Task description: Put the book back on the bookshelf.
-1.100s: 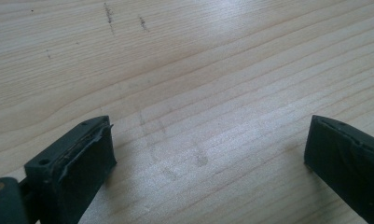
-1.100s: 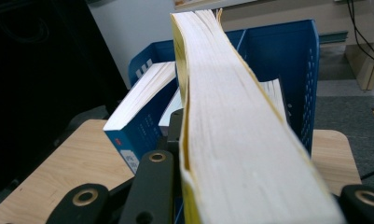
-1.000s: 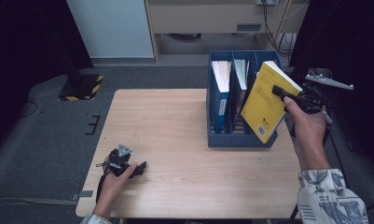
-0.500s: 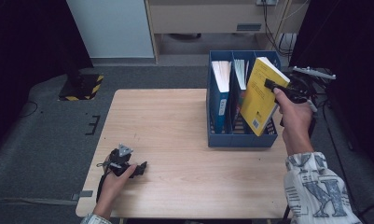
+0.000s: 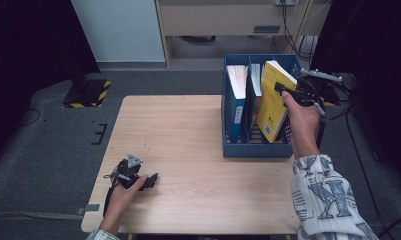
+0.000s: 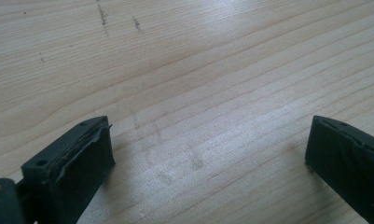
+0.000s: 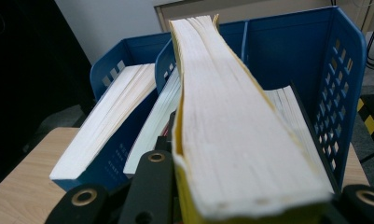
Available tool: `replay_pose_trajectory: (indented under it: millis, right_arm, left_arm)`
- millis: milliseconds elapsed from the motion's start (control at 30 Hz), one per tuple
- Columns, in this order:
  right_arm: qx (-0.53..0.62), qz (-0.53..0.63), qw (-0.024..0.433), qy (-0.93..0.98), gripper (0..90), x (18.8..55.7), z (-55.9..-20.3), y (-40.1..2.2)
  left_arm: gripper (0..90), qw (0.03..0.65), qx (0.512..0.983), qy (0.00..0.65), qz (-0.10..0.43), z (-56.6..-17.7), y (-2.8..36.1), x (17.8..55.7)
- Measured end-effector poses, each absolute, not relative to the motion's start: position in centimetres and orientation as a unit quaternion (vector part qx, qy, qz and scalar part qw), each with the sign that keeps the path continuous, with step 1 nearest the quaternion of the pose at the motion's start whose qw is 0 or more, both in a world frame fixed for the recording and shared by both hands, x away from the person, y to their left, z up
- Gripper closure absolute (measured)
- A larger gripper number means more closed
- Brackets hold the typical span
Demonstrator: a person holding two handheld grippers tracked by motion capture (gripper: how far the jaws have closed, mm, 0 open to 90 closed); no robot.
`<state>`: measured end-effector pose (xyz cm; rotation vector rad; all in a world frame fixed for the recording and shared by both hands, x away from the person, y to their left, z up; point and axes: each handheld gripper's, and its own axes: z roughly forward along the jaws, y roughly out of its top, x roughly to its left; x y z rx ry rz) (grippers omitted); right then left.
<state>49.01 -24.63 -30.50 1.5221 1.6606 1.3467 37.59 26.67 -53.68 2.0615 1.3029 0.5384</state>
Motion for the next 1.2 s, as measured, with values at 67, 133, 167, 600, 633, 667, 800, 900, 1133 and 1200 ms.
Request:
replay_pose_trajectory:
  millis: [67,133,167,600,633,667,800,900,1133,1200]
  right_arm:
    - [0.562,0.495,0.257,0.611,74.5,49.3,-30.6,-24.5]
    - [0.566,0.494,0.254,0.609,74.4,49.7,-30.8,-24.4]
    - [0.567,0.493,0.252,0.609,74.3,49.8,-30.8,-24.3]
    - [0.579,0.491,0.258,0.598,74.2,51.2,-30.9,-23.6]
    - [0.578,0.489,0.260,0.599,74.2,51.5,-30.8,-23.4]
    - [0.578,0.489,0.260,0.599,74.2,51.5,-30.8,-23.4]
    - [0.580,0.487,0.266,0.596,74.3,52.0,-30.9,-23.0]
    - [0.589,0.492,0.272,0.581,74.3,52.2,-31.4,-22.9]
    - [0.587,0.492,0.277,0.580,74.1,52.4,-32.2,-22.5]
    - [0.587,0.492,0.278,0.580,74.1,52.4,-32.5,-22.4]
  left_arm:
    - [0.0,0.317,0.783,0.495,0.204,-53.7,26.7,37.6]
    - [0.0,0.319,0.781,0.496,0.204,-53.7,26.6,37.6]
    - [0.0,0.319,0.781,0.496,0.204,-53.7,26.6,37.6]
    - [0.0,0.319,0.782,0.495,0.204,-53.7,26.6,37.6]
    - [0.0,0.319,0.782,0.495,0.204,-53.7,26.6,37.6]
    - [0.0,0.319,0.782,0.495,0.204,-53.7,26.6,37.6]
    - [0.0,0.319,0.783,0.493,0.204,-53.7,26.6,37.6]
    - [0.0,0.319,0.783,0.493,0.204,-53.7,26.6,37.6]
    - [0.0,0.320,0.784,0.493,0.203,-53.7,26.6,37.6]
    - [0.0,0.320,0.784,0.492,0.203,-53.7,26.6,37.6]
